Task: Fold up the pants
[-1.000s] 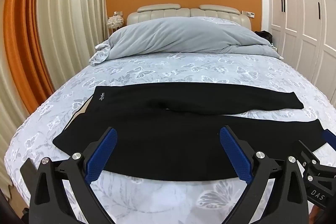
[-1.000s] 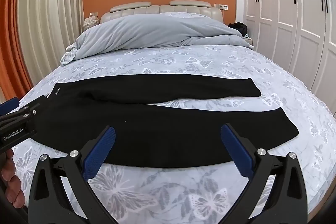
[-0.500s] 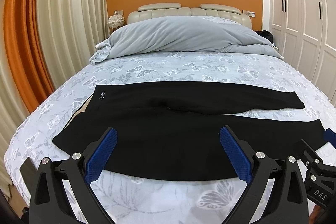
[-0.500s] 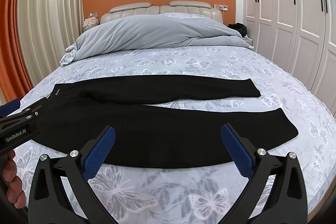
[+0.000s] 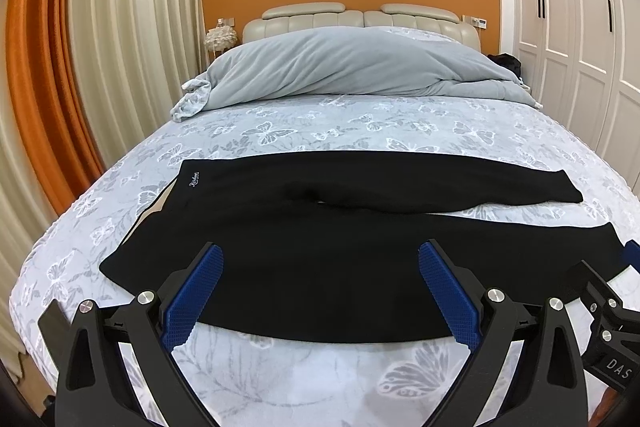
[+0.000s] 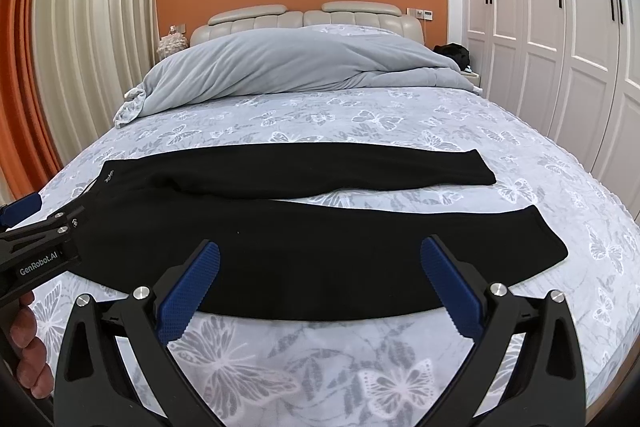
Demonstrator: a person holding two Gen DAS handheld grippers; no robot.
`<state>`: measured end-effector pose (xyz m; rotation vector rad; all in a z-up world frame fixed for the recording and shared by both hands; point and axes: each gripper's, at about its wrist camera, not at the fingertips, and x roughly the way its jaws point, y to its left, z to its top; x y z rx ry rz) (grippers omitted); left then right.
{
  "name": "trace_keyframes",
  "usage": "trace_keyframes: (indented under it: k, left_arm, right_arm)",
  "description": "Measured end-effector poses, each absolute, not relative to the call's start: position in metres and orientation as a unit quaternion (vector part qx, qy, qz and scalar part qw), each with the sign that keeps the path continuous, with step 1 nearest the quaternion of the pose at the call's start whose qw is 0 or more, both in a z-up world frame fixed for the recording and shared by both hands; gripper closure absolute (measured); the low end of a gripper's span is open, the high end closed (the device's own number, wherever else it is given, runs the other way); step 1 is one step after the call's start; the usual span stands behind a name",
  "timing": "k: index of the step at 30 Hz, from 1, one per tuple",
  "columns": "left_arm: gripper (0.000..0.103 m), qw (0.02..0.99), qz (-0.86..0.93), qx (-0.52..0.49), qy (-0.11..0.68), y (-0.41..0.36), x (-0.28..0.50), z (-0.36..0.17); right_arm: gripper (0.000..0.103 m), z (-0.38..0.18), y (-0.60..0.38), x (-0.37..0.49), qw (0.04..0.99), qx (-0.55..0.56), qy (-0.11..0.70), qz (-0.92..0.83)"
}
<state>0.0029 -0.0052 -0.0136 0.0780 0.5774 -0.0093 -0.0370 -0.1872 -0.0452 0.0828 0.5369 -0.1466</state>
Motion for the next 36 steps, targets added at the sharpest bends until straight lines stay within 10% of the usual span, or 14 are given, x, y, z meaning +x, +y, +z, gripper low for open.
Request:
trace_keyframes:
  k: [36]
  left_arm:
    - [0.006, 0.958, -0.004, 0.040, 0.285, -0.0033, 0.0035, -0.0135]
  right_arm:
    - [0.005, -0.0443, -0.1877, -0.0372, 0.961, 0.040, 0.265, -0.072]
